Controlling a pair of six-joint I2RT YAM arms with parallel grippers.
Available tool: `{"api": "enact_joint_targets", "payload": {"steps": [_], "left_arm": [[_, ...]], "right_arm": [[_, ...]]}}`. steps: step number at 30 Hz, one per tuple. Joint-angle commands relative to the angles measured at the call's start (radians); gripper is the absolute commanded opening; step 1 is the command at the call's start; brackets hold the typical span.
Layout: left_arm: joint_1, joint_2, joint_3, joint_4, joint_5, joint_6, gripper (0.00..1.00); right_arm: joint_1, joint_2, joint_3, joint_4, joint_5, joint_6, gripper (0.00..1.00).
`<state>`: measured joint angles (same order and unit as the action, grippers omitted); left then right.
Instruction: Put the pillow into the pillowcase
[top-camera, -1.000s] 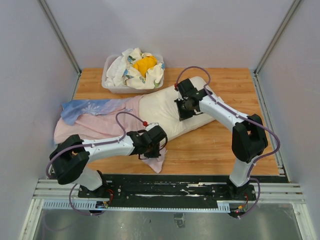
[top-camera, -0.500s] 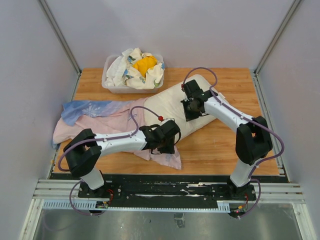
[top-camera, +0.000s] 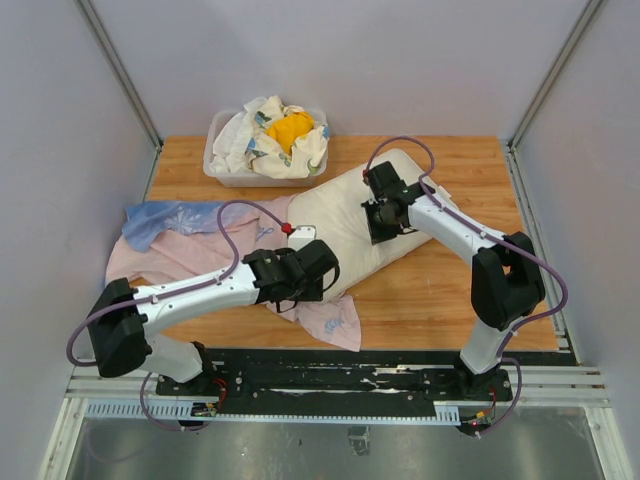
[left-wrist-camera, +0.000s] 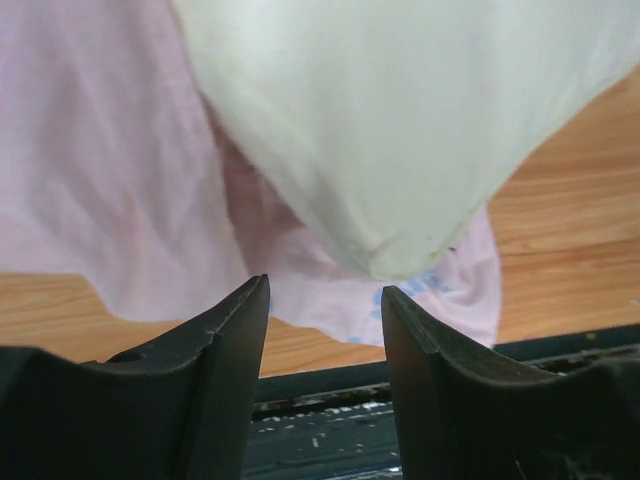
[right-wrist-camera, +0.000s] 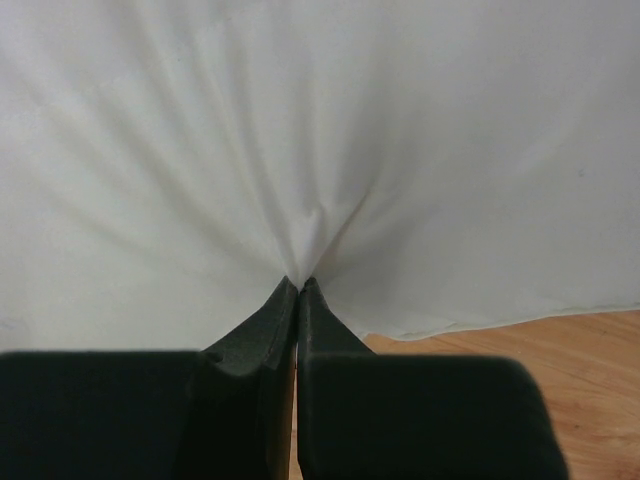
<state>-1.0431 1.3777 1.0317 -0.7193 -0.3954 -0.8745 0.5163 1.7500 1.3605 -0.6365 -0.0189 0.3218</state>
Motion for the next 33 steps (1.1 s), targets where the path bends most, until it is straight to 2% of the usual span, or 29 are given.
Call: {"api": "enact_joint_targets", "payload": {"steps": [1, 9, 18, 21, 23, 25, 30, 33], "left_arm": [[-0.002, 0.024, -0.03, -0.117, -0.145, -0.031, 0.53], [-0.001, 0.104, -0.032, -0.185, -0.263, -0.067, 0.53], [0.005, 0.168, -0.048, -0.151, -0.288, -0.061, 0.47], [0.007, 0.174, -0.05, -0.149, -0.298, -0.062, 0.28], [0.006, 0.164, -0.039, -0.156, -0.296, -0.063, 0.21], [0.006, 0.146, -0.018, -0.163, -0.288, -0.054, 0.2], [0.006, 0.107, 0.096, -0.207, -0.217, -0.012, 0.02], [0.005, 0.056, 0.138, -0.167, -0.145, 0.032, 0.0]], "right_arm": [[-0.013, -0.023, -0.021, -0.006, -0.023, 0.02, 0.01], [-0.012, -0.035, -0.03, -0.004, -0.03, 0.022, 0.01], [-0.011, -0.047, -0.044, -0.003, -0.03, 0.026, 0.01], [-0.011, -0.05, -0.047, -0.003, -0.03, 0.028, 0.01], [-0.01, -0.054, -0.053, -0.002, -0.029, 0.028, 0.01], [-0.01, -0.056, -0.056, -0.002, -0.029, 0.029, 0.01], [-0.007, -0.066, -0.061, -0.004, -0.029, 0.03, 0.01], [-0.007, -0.075, -0.061, -0.007, -0.025, 0.027, 0.01]]}}
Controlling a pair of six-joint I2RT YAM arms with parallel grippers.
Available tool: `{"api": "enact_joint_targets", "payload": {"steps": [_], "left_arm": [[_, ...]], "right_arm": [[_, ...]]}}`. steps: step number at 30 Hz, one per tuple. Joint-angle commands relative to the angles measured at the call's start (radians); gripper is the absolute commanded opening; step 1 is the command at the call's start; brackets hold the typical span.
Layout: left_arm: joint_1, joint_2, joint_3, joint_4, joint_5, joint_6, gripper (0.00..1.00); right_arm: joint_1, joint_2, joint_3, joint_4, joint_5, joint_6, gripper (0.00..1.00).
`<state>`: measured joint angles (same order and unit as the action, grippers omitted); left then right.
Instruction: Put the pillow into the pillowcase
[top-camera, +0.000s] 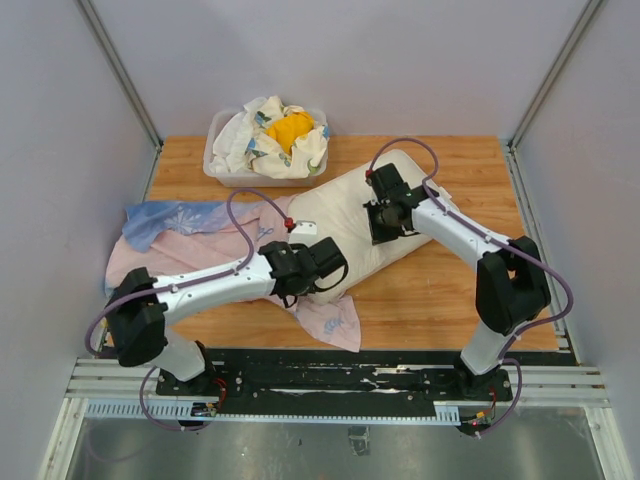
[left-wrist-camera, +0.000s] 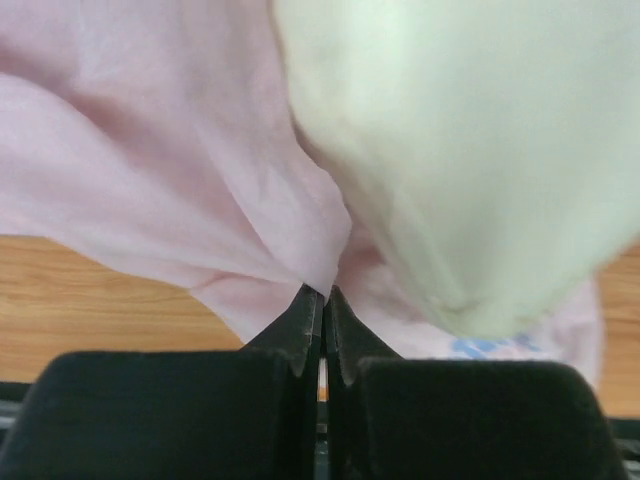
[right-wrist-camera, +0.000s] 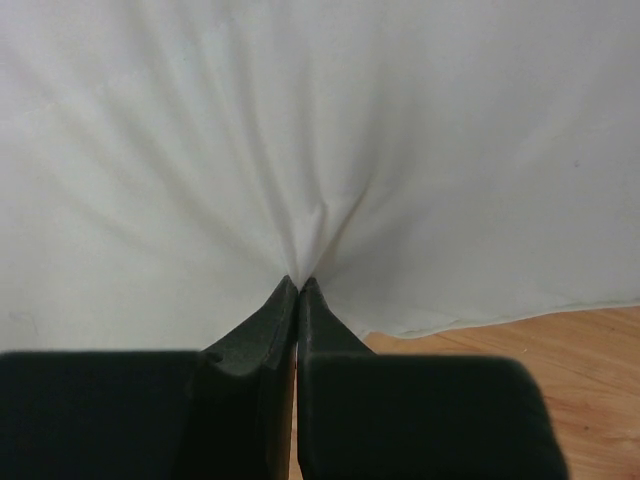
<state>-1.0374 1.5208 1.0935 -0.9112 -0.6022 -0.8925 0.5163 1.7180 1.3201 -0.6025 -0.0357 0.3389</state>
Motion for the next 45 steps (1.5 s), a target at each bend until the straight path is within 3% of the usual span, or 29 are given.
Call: {"api": "enact_joint_targets", "payload": {"steps": [1, 14, 19, 30, 36, 39, 45], "left_arm": [[0.0, -0.099, 0.086, 0.038, 0.085, 0.061, 0.0], [0.001, -0.034, 0.124, 0.19, 0.28, 0.115, 0.0], [0.001, -0.012, 0.075, 0.228, 0.325, 0.111, 0.0], [0.043, -0.054, 0.063, 0.224, 0.331, 0.111, 0.0], [0.054, -0.071, -0.023, 0.25, 0.345, 0.092, 0.0], [0.06, -0.078, -0.045, 0.258, 0.349, 0.089, 0.0], [0.077, -0.09, -0.045, 0.25, 0.343, 0.096, 0.0]], "right_arm": [[-0.007, -0.045, -0.018, -0.043, -0.004, 0.01, 0.01], [-0.002, -0.121, 0.096, -0.106, -0.041, 0.037, 0.01], [0.001, -0.103, 0.146, -0.104, -0.092, 0.051, 0.01], [0.079, -0.035, 0.011, -0.01, -0.107, 0.085, 0.01], [0.078, -0.1, -0.057, -0.008, -0.076, 0.038, 0.26], [0.079, -0.187, -0.112, -0.006, -0.096, 0.027, 0.34], [0.08, -0.391, -0.277, 0.027, -0.288, 0.039, 0.5]]}}
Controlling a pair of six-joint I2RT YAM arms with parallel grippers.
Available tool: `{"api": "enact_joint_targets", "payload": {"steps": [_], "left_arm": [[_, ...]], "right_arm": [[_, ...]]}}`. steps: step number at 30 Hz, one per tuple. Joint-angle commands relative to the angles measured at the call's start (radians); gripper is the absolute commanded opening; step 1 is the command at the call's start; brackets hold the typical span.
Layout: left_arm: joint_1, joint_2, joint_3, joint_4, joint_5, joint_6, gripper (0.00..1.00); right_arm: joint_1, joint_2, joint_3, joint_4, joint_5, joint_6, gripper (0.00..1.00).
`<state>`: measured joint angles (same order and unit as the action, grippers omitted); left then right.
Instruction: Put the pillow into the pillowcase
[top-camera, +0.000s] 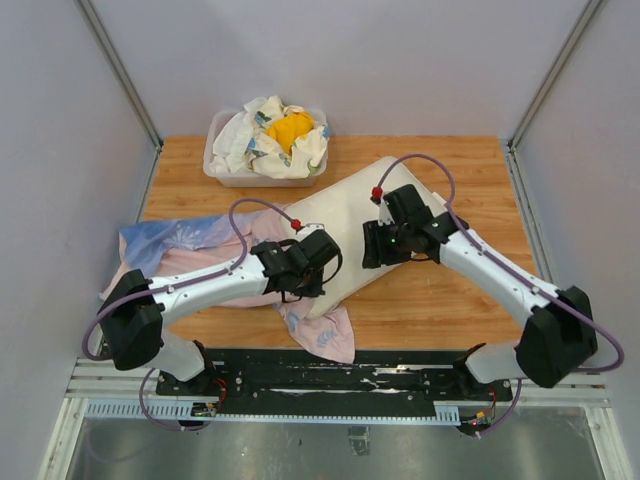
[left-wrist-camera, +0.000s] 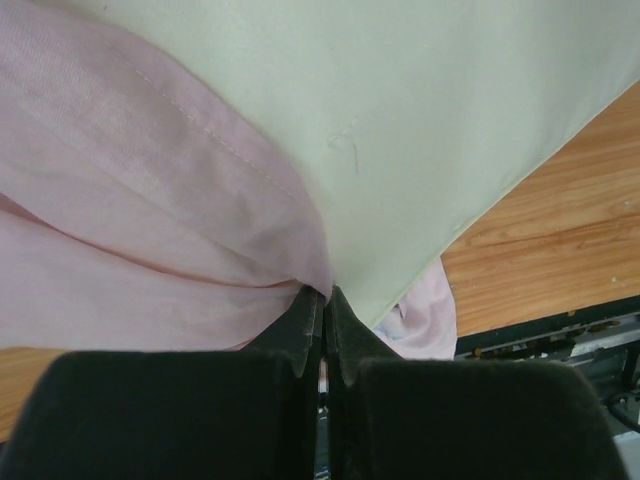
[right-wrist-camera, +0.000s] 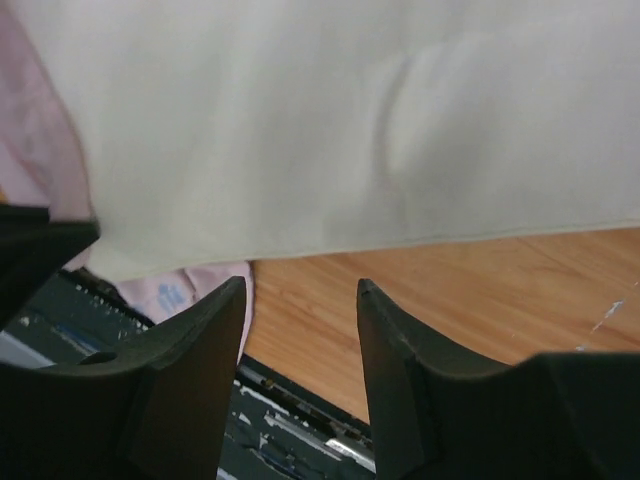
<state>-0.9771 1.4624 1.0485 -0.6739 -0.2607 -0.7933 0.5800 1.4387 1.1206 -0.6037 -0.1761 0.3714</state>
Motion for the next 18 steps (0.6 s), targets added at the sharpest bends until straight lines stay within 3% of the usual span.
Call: {"api": "enact_joint_targets", "payload": {"steps": [1, 8, 18], "left_arm": [[0.018, -0.034, 0.003, 0.01, 0.0, -0.001, 0.0], [0.031, -0.048, 0.016, -0.01, -0.009, 0.009, 0.0], [0.035, -0.055, 0.015, -0.022, 0.002, 0.009, 0.0]], "right_arm": [[0.018, -0.132, -0.108, 0.048, -0.189, 0.016, 0.51], [0.033, -0.163, -0.268, 0.242, -0.374, 0.154, 0.56], [0.117, -0.023, -0.332, 0.522, -0.372, 0.347, 0.61]]}}
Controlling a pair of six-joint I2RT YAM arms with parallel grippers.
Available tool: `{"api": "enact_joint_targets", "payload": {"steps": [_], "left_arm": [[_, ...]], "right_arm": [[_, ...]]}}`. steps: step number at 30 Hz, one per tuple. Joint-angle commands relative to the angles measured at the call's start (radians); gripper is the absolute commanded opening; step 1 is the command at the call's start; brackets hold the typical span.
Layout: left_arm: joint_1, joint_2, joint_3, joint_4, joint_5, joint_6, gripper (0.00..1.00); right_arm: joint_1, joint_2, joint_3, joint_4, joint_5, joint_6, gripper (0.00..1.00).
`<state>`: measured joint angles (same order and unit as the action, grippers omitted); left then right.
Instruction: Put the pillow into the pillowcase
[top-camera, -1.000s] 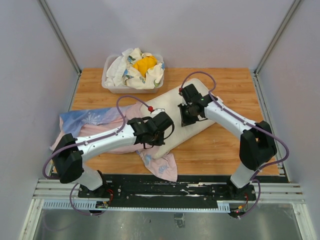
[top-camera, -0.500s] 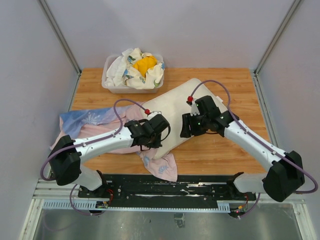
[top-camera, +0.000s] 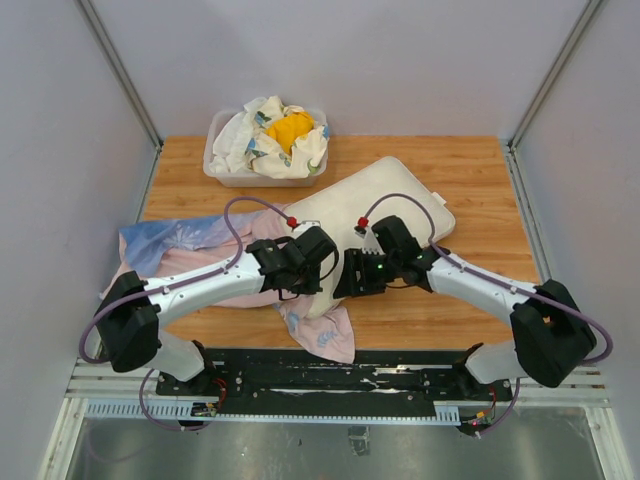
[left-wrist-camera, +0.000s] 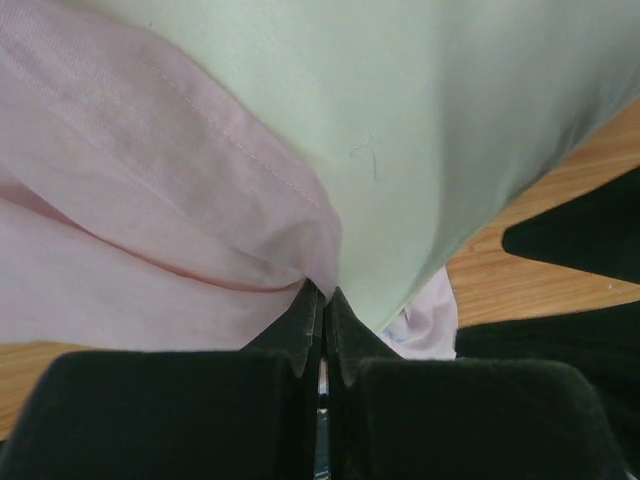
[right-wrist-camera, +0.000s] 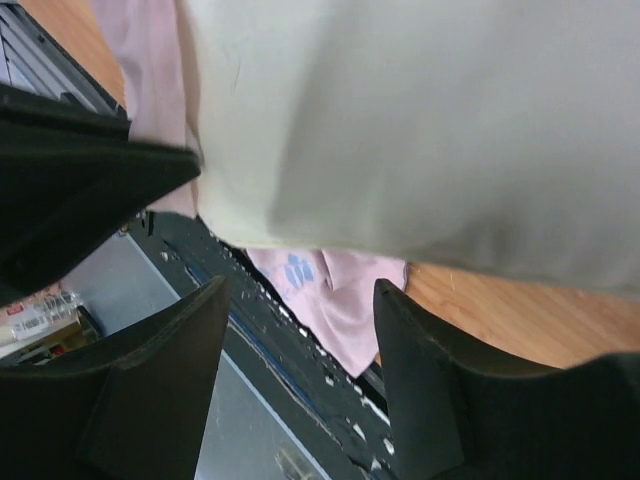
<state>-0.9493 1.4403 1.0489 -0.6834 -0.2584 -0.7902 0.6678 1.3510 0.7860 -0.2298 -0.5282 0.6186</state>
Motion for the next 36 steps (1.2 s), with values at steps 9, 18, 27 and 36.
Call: {"api": "enact_joint_targets", "payload": {"steps": [9, 18, 27, 36], "left_arm": [[0.009, -0.048, 0.039, -0.038, -0.004, 0.009, 0.0], [0.009, -0.068, 0.029, -0.049, -0.003, -0.001, 0.0], [0.01, -0.081, 0.027, -0.029, 0.046, -0.018, 0.0], [0.018, -0.064, 0.085, -0.025, 0.062, -0.013, 0.0]], "right_arm": [[0.082, 0.254, 0.102, 0.188, 0.05, 0.115, 0.52], [0.097, 0.248, 0.219, 0.121, 0.132, 0.105, 0.01], [0.093, 0.271, 0.378, 0.052, 0.166, 0.063, 0.01], [0.112, 0.368, 0.416, 0.117, 0.096, 0.099, 0.01]]}}
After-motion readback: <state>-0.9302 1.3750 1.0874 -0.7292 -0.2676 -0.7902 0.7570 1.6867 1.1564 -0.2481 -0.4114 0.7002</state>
